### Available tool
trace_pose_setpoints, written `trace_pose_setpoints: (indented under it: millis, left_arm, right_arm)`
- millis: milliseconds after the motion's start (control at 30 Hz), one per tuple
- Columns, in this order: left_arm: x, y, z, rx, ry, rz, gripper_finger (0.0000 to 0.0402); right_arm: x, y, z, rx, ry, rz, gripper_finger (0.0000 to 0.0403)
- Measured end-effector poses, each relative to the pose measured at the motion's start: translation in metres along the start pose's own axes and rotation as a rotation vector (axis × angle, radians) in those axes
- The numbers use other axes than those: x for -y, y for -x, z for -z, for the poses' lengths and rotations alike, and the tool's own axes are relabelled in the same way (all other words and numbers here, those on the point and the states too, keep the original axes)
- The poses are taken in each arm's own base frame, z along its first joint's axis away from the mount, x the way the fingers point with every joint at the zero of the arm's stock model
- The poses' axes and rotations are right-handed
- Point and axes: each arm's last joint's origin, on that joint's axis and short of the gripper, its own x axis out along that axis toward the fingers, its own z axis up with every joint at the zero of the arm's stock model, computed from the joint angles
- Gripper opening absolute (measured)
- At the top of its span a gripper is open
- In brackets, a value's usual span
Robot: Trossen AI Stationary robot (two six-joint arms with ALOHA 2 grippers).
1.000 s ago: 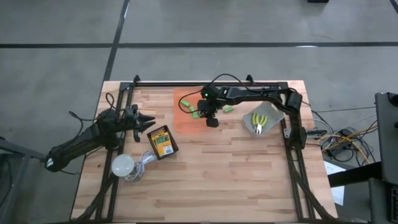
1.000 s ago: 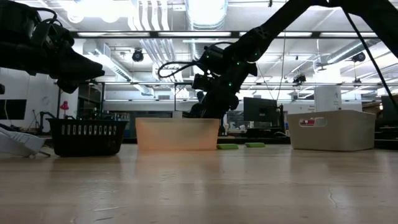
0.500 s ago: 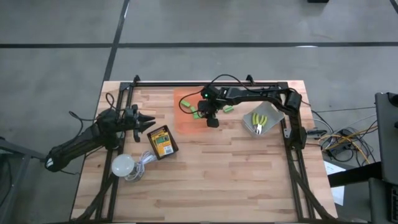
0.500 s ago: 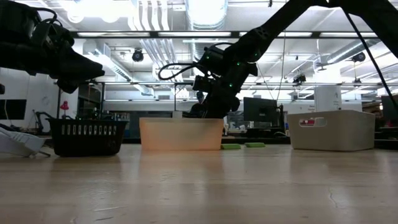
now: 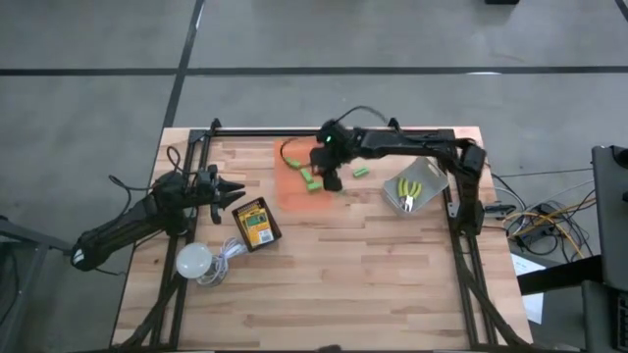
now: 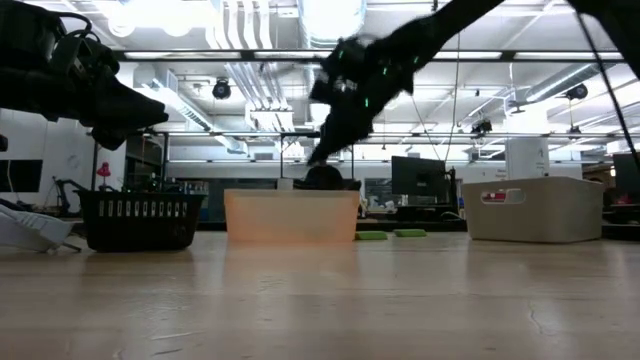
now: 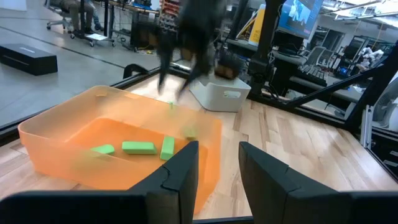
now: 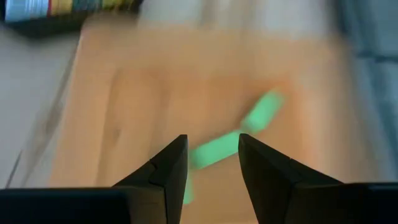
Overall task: Pick & Place School Supplies
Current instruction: Put the green eraser into the orange bin
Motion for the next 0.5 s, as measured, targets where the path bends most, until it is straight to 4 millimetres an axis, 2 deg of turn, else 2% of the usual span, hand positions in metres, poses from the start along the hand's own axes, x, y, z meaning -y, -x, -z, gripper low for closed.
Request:
trace_pose_setpoints:
  millis: [100, 267, 367, 500]
  left_arm:
    - [0.0, 0.0, 0.0, 0.0, 0.0, 0.0, 0.0119]
    - [0.0, 0.0, 0.0, 0.0, 0.0, 0.0, 0.0119]
    - [0.0, 0.0, 0.0, 0.0, 0.0, 0.0, 0.0119]
    - [0.0, 0.0, 0.0, 0.0, 0.0, 0.0, 0.0119]
  right_arm:
    - [0.011, 0.032, -0.012, 0.044, -0.018, 0.096, 0.0133]
    - [0.022, 0.071, -0.003, -0.004, -0.014, 0.117, 0.0135]
    - [0.027, 0.084, 0.013, -0.027, -0.047, 0.022, 0.014]
    - [0.035, 0.085, 0.043, -0.065, -0.112, -0.051, 0.0147]
